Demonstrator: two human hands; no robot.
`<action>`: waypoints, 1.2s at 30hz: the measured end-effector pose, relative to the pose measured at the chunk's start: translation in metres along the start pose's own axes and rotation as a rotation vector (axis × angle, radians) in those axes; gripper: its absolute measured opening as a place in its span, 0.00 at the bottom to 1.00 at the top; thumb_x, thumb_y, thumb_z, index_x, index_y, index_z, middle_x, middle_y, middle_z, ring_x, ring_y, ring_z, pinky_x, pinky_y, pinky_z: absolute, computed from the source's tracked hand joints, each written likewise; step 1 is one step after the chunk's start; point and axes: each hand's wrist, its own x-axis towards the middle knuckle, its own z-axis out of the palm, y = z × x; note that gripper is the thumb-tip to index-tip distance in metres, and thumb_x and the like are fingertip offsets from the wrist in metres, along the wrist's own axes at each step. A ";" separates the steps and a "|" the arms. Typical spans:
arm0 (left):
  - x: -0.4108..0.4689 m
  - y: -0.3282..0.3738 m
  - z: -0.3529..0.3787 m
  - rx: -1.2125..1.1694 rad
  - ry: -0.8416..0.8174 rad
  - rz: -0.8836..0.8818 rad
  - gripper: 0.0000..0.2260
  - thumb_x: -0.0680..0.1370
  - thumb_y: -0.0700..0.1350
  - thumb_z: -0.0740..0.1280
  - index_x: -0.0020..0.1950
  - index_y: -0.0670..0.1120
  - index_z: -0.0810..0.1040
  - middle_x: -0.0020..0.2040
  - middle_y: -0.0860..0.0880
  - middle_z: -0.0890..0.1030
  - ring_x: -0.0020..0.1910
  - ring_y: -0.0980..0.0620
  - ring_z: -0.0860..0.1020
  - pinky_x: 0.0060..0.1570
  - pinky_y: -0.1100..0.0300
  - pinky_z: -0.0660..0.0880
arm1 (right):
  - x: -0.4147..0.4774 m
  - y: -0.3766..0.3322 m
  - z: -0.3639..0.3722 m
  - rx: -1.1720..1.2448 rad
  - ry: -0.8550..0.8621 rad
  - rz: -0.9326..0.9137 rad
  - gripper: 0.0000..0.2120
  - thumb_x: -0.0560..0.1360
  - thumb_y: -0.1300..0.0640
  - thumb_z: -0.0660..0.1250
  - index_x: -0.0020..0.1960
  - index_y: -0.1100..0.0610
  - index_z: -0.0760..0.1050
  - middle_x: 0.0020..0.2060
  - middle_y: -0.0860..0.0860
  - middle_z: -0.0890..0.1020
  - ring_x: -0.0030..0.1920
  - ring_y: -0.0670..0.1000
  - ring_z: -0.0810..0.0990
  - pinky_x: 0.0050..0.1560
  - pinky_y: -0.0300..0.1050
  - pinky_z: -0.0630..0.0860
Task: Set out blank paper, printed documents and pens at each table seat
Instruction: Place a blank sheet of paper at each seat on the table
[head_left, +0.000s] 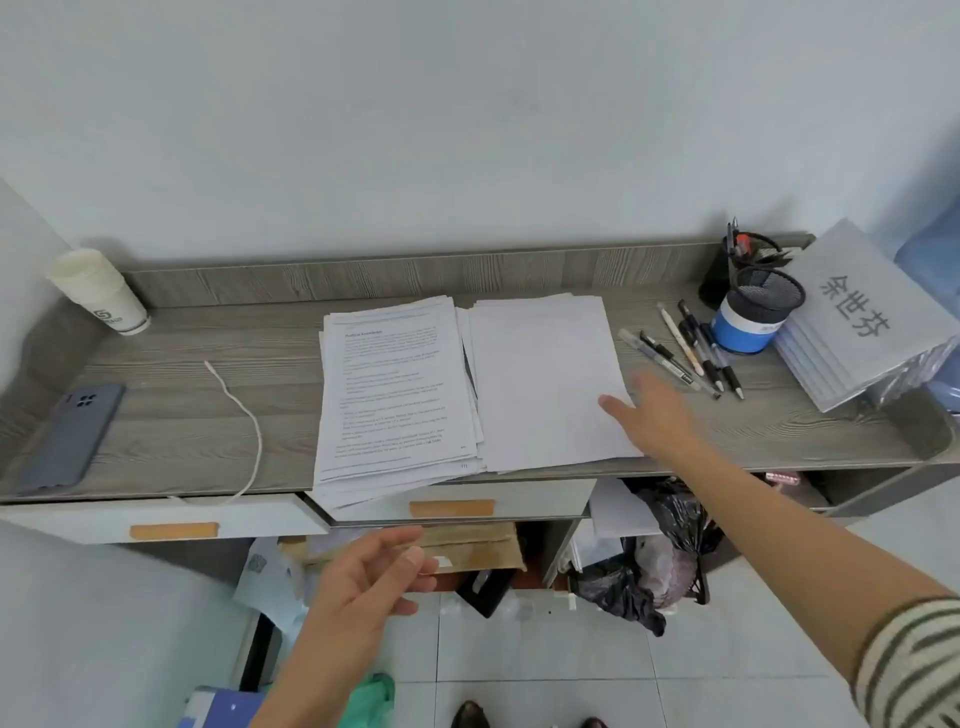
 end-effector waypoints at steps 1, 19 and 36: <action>0.001 0.000 0.000 -0.018 -0.010 0.025 0.08 0.78 0.37 0.65 0.55 0.44 0.80 0.43 0.42 0.86 0.42 0.47 0.84 0.40 0.57 0.77 | 0.014 -0.003 0.005 -0.043 0.007 0.011 0.29 0.76 0.40 0.64 0.67 0.61 0.69 0.63 0.57 0.77 0.62 0.59 0.75 0.61 0.54 0.72; 0.077 0.012 0.011 0.297 -0.240 0.018 0.06 0.78 0.47 0.67 0.54 0.51 0.78 0.44 0.46 0.85 0.43 0.54 0.82 0.49 0.54 0.78 | 0.052 -0.026 -0.007 0.491 -0.155 0.290 0.15 0.71 0.64 0.71 0.57 0.63 0.75 0.52 0.60 0.81 0.52 0.63 0.81 0.56 0.57 0.78; 0.181 0.121 0.089 -0.254 -0.409 0.061 0.29 0.66 0.45 0.76 0.65 0.40 0.75 0.60 0.42 0.82 0.58 0.42 0.80 0.57 0.47 0.78 | -0.014 -0.031 -0.094 0.762 -0.077 -0.219 0.10 0.70 0.67 0.74 0.50 0.59 0.81 0.44 0.52 0.87 0.43 0.52 0.86 0.44 0.47 0.83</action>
